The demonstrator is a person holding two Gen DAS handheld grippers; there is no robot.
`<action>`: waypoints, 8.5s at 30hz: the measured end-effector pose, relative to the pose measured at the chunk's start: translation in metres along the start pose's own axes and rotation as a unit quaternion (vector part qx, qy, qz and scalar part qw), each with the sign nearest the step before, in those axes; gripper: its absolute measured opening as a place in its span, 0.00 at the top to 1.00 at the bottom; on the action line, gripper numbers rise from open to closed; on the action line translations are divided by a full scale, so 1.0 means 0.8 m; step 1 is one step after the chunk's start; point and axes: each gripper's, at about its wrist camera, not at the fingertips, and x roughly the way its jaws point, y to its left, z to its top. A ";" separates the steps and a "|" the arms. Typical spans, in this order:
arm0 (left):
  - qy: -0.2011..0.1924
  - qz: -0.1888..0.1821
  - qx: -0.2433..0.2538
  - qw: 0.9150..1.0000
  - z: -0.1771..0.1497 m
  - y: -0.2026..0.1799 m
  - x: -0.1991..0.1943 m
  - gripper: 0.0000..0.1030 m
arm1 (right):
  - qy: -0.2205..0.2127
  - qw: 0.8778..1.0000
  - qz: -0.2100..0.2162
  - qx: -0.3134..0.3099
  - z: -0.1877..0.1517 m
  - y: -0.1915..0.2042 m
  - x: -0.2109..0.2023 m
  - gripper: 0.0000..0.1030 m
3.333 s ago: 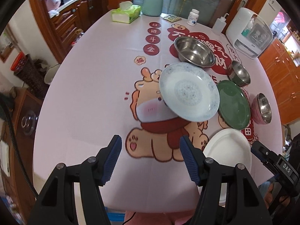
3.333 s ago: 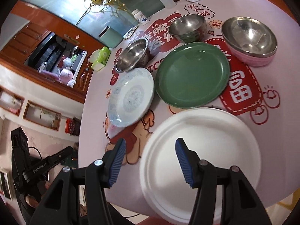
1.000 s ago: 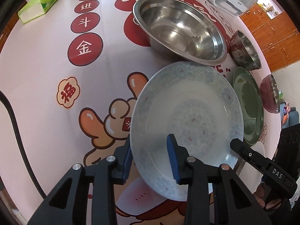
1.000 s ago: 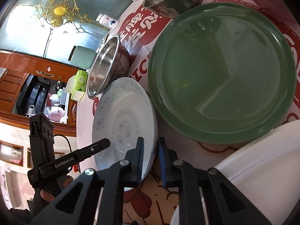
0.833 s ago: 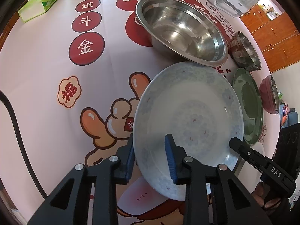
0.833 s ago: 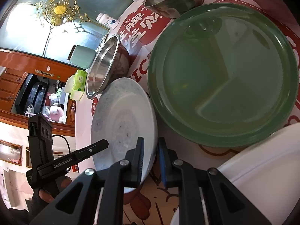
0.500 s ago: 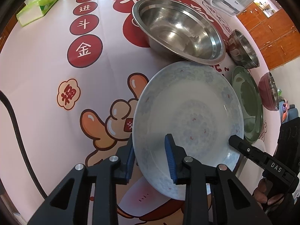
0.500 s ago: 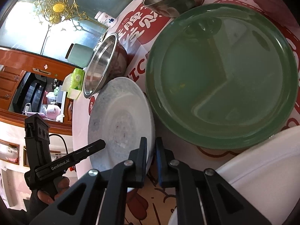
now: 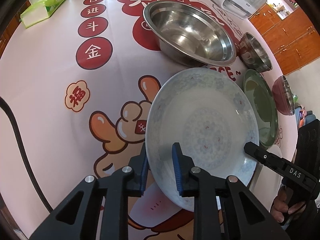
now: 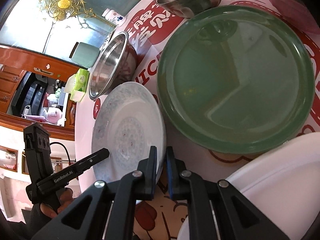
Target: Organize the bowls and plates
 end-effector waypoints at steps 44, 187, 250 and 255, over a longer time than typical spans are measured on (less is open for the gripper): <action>-0.103 -0.053 0.056 0.992 -0.164 -0.081 -0.133 0.81 | -0.077 0.993 -0.006 -0.094 -0.131 0.003 -0.148 0.91; -0.049 0.046 -0.083 0.994 0.039 -0.230 0.077 0.33 | 0.043 0.989 -0.001 -0.139 0.102 -0.140 -0.103 0.72; -0.130 0.051 -0.138 0.981 -0.085 -0.264 -0.025 0.76 | 0.037 0.964 0.060 -0.255 0.079 -0.111 -0.177 0.85; -0.136 0.057 -0.156 0.977 -0.116 -0.270 -0.031 0.76 | 0.048 0.957 0.066 -0.278 0.066 -0.110 -0.185 0.85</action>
